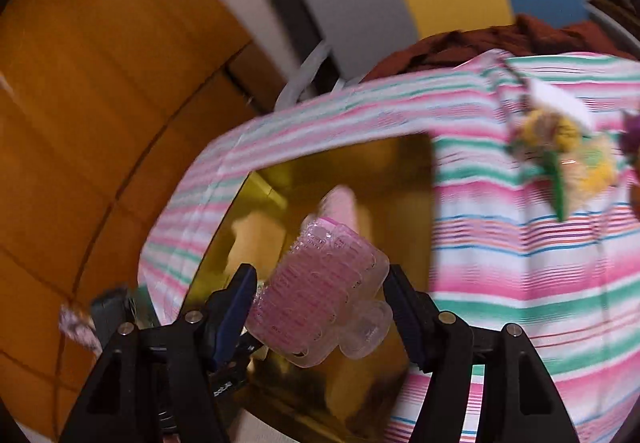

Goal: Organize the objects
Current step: 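Grasp a third pink roller with the right tool while left holds the tea box over the tray, then release the tea box in the tray with the left tool while right releases the roller there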

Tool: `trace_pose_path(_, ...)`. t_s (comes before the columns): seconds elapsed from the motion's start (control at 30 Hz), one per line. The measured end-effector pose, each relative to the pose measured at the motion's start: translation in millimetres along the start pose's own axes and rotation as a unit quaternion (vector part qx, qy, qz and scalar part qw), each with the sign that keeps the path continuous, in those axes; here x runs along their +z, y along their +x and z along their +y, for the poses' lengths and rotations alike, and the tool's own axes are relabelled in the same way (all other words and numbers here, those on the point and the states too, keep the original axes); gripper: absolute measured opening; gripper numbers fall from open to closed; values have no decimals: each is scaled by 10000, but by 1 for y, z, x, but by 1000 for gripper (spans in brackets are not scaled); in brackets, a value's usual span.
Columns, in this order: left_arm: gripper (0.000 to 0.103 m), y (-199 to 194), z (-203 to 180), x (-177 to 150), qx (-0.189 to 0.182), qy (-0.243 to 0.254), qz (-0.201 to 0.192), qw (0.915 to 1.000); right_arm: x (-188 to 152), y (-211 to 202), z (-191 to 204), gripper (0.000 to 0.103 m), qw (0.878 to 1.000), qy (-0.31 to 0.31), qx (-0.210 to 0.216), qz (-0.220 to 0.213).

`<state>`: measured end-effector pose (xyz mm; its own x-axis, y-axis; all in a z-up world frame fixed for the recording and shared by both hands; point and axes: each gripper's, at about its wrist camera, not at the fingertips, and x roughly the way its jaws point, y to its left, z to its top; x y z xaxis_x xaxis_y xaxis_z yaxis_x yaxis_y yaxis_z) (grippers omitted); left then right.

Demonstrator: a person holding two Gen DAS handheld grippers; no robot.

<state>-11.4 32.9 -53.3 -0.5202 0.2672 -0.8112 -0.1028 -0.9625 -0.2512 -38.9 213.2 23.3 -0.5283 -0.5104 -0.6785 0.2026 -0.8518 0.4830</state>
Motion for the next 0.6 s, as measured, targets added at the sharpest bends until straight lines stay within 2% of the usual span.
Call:
trace_pose_path(0.1, 32, 2, 8, 0, 352, -27, 24, 9994, -4, 29, 7, 68, 9996, -76, -27, 286)
trace_pose_path(0.23, 32, 1, 20, 3, 581, -163, -47, 9982, -10, 64, 13, 68, 9981, -44, -68, 604)
trace_pose_path(0.27, 34, 1, 22, 3, 656, -222, -65, 9976, -11, 65, 14, 71, 9980, -13, -47, 629)
trace_pose_path(0.3, 41, 0, 24, 4, 706, -277, -90, 9971, -11, 69, 14, 75, 9979, 67, -6, 641)
trace_pose_path(0.37, 51, -5, 28, 5, 833, -393, -190, 9956, -10, 66, 13, 88, 9982, 232, 55, 552)
trace_pose_path(0.47, 55, -10, 32, 8, 898, -531, -323, 9940, -6, 57, 12, 90, 9981, 450, 274, 333)
trace_pose_path(0.6, 62, -22, 32, 9, 980, -646, -603, 9913, -4, 40, 9, 92, 9987, 470, 189, 69)
